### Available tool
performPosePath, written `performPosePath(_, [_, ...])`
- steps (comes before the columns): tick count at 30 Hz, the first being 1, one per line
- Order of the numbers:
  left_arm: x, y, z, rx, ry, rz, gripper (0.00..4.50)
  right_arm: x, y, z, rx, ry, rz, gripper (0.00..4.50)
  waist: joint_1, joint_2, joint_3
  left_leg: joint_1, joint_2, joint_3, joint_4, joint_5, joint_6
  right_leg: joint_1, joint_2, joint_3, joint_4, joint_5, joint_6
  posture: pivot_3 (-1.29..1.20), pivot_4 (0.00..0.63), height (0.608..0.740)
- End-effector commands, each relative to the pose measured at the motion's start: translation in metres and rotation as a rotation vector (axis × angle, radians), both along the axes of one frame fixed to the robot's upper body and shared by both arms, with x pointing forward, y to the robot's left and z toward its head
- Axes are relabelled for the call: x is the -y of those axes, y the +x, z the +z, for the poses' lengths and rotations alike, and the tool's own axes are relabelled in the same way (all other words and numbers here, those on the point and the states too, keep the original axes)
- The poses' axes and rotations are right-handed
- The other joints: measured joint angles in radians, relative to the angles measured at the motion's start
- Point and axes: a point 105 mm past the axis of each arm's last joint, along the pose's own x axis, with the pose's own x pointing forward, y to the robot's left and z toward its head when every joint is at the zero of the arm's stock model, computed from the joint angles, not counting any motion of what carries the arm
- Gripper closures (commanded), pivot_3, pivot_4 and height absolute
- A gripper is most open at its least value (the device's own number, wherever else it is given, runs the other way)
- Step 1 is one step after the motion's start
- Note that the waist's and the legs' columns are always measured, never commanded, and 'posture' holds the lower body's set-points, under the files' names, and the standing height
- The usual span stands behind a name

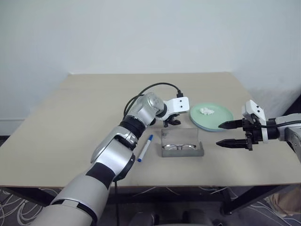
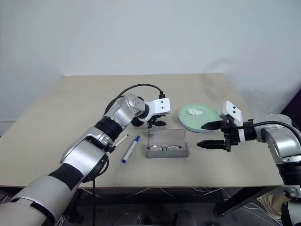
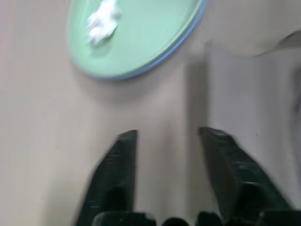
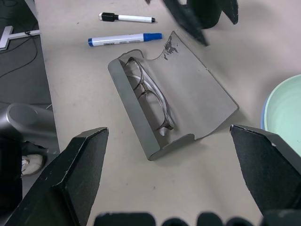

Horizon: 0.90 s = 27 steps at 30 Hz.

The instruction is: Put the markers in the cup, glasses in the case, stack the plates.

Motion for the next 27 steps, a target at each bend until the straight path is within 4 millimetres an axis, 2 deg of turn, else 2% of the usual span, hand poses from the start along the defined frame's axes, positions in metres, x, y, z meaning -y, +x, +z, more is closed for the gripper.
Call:
performPosePath(1, [0.004,0.009,0.010,0.089,-0.007,0.017,3.84,-0.002,0.000,0.014,0.050,0.010,0.019,0.00,0.000,0.000,0.000,0.000,0.000,0.000,0.000,0.000,0.000,0.000,0.000,0.000,0.000,0.000,0.000,0.00,0.000,0.732])
performPosePath(3, [0.003,0.010,0.004,0.094,0.000,0.029,4.46,-0.002,-0.001,0.014,0.050,0.010,0.018,0.00,0.000,0.000,0.000,0.000,0.000,0.000,0.000,0.000,0.000,0.000,0.000,0.000,0.000,0.000,0.000,0.00,0.000,0.732])
performPosePath(10, [0.002,0.004,-0.011,0.057,0.036,0.013,4.46,-0.004,-0.002,0.013,0.049,0.014,0.021,0.00,0.000,0.000,0.000,0.000,0.000,0.000,0.000,0.000,0.000,0.000,0.000,0.000,0.000,0.000,0.000,0.00,0.000,0.732])
performPosePath(19, [-0.008,-0.018,-0.033,-0.062,0.122,-0.115,4.46,-0.006,-0.002,0.013,0.048,0.014,0.031,0.00,0.000,0.000,-0.001,0.000,0.000,0.000,0.000,0.000,0.000,0.000,0.000,0.000,0.001,0.000,0.000,0.00,0.000,0.732])
performPosePath(27, [-0.012,-0.026,-0.030,-0.089,0.116,-0.154,4.46,-0.004,-0.002,0.014,0.044,0.012,0.035,0.00,0.000,0.000,-0.001,0.000,0.001,0.000,0.000,0.000,0.000,0.000,0.000,0.000,0.001,0.000,0.000,0.00,0.000,0.732])
